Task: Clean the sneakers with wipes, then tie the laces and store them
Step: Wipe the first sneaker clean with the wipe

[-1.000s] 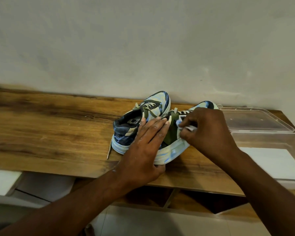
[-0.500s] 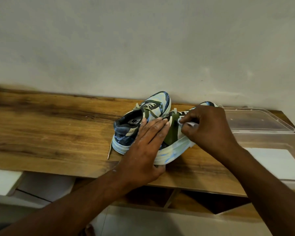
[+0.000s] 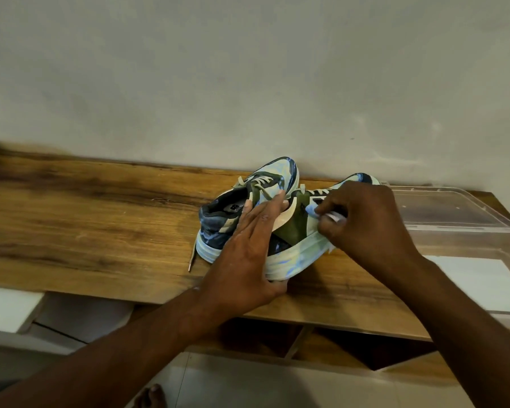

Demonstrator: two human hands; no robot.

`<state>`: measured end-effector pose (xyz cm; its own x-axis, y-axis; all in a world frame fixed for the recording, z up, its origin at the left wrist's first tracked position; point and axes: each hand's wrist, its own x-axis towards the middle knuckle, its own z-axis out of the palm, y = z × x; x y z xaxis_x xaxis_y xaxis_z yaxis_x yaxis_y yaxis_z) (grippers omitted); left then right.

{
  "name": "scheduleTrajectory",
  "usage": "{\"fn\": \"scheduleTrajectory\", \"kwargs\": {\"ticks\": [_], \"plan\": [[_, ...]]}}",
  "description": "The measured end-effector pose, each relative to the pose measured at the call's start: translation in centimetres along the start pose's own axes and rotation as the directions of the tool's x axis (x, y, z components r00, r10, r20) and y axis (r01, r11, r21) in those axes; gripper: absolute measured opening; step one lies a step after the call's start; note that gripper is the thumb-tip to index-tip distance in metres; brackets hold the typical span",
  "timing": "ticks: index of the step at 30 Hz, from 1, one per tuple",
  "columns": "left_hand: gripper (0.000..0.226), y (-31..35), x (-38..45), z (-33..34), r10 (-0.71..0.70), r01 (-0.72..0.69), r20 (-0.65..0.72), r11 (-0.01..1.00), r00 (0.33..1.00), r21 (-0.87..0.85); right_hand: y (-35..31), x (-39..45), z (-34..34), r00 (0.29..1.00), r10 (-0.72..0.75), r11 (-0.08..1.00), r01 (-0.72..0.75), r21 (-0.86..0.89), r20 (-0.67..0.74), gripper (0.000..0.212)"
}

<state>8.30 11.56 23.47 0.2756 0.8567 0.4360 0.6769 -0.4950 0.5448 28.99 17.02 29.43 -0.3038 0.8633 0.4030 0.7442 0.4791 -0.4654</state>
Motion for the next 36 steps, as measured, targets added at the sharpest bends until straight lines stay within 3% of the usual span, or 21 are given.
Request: {"fn": "scheduleTrajectory", "kwargs": {"ticks": [3,7,10,16,22,26,31,36], "plan": [[0.121,0.0,0.0,0.2,0.002,-0.002,-0.001,1.0,1.0,0.002,-0.6,-0.2,0.8,0.994,0.06,0.995,-0.053,0.085,-0.088,0.022],[0.114,-0.2,0.1,0.2,0.007,-0.007,-0.012,1.0,1.0,-0.023,-3.4,-1.5,2.0,0.987,-0.144,0.982,0.133,0.134,0.073,0.018],[0.115,-0.2,0.0,0.2,0.002,-0.002,0.0,0.999,1.0,-0.037,-3.2,-1.6,1.5,0.973,-0.164,0.976,0.136,0.169,0.164,0.018],[0.129,0.0,0.0,0.0,-0.041,0.041,0.003,0.998,0.999,-0.038,-1.2,-0.9,0.8,0.998,0.03,0.996,-0.025,0.091,-0.056,0.023],[0.125,-0.3,0.0,0.1,-0.037,0.038,0.015,0.996,0.999,-0.078,-4.7,-2.7,2.8,0.975,-0.191,0.981,0.186,0.054,0.115,0.015],[0.117,-0.1,0.1,-0.2,-0.011,0.012,0.007,0.997,1.0,-0.074,-3.2,-1.7,1.6,0.973,-0.176,0.98,0.16,0.118,0.149,0.016],[0.12,-0.2,0.1,-0.1,-0.021,0.022,0.006,0.998,1.0,-0.057,-3.0,-1.7,1.3,0.988,-0.144,0.987,0.14,0.086,0.053,0.021],[0.121,-0.1,0.1,-0.3,-0.025,0.027,0.032,0.997,0.999,-0.079,-4.6,-2.7,2.2,0.913,-0.263,0.964,0.24,0.112,0.311,0.009]]}}
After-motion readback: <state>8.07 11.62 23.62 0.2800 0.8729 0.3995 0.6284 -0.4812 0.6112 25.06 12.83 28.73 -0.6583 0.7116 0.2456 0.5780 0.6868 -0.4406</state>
